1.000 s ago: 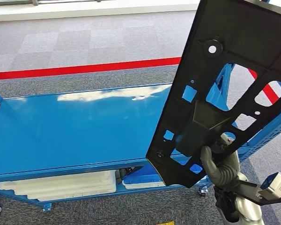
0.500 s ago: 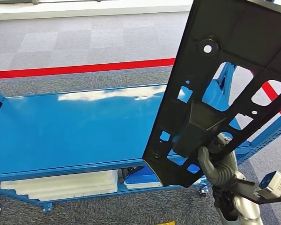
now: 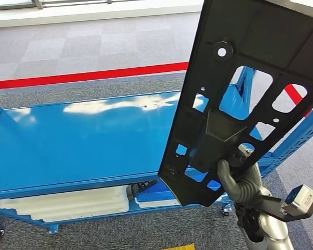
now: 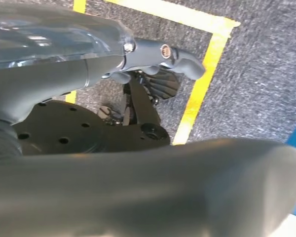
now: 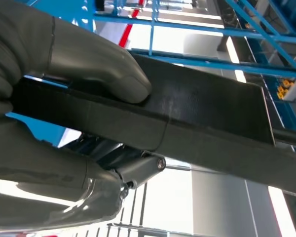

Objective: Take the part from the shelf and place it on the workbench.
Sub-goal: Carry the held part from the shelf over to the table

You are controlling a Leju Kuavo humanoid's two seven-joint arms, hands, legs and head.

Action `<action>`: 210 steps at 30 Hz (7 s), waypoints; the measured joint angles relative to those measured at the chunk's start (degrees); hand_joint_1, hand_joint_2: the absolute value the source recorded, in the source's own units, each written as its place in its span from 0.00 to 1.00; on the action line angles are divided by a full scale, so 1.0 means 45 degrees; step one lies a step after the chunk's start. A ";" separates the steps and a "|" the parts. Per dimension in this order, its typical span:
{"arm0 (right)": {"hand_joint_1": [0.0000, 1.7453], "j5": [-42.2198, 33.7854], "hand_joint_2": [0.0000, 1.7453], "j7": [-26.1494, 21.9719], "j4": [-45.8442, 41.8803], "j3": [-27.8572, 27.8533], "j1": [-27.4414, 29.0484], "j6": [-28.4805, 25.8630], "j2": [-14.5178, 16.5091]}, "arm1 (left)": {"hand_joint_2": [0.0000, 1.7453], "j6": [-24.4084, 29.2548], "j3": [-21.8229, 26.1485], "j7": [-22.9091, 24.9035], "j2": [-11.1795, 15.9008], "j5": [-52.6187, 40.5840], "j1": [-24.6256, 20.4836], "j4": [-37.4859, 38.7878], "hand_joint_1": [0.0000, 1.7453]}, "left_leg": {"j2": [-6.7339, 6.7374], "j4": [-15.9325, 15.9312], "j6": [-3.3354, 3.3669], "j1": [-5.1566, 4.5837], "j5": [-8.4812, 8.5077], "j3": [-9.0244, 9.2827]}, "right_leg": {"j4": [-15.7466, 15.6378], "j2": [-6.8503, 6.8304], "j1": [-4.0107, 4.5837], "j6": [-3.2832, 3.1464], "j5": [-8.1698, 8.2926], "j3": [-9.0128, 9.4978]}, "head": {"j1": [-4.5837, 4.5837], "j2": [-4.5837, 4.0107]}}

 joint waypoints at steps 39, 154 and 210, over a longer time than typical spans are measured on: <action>1.00 0.1371 1.00 -0.0375 -0.0001 0.0516 -0.0306 -0.0826 0.0243 | 1.00 0.0263 0.0021 0.0154 0.0056 -0.0110 0.0001 0.0000 0.00 | 0.0055 0.3082 -0.0036 -0.0181 -0.1576 -0.0625 | -0.0452 -0.0204 0.0316 -0.0626 0.0726 -0.0557 | -0.0080 -0.0001; 1.00 0.1372 1.00 -0.2533 0.0086 0.1342 0.0307 0.1260 -0.0579 | 1.00 0.1059 0.0254 0.1173 0.0051 -0.0056 0.0179 0.0000 0.00 | -0.1536 -0.0087 0.0395 -0.0269 -0.0047 -0.0114 | -0.0308 0.0748 0.0199 -0.0389 0.0266 -0.0088 | -0.0120 0.0000; 1.00 0.1094 1.00 -0.2306 0.0151 0.1697 -0.0956 0.1053 -0.0285 | 1.00 0.1186 0.0424 0.1370 0.0562 -0.0043 0.0248 -0.0024 0.00 | -0.1110 -0.0049 0.0674 -0.0296 -0.0033 0.0002 | 0.0847 0.0533 0.0252 -0.0131 0.0052 -0.0673 | -0.0094 0.0000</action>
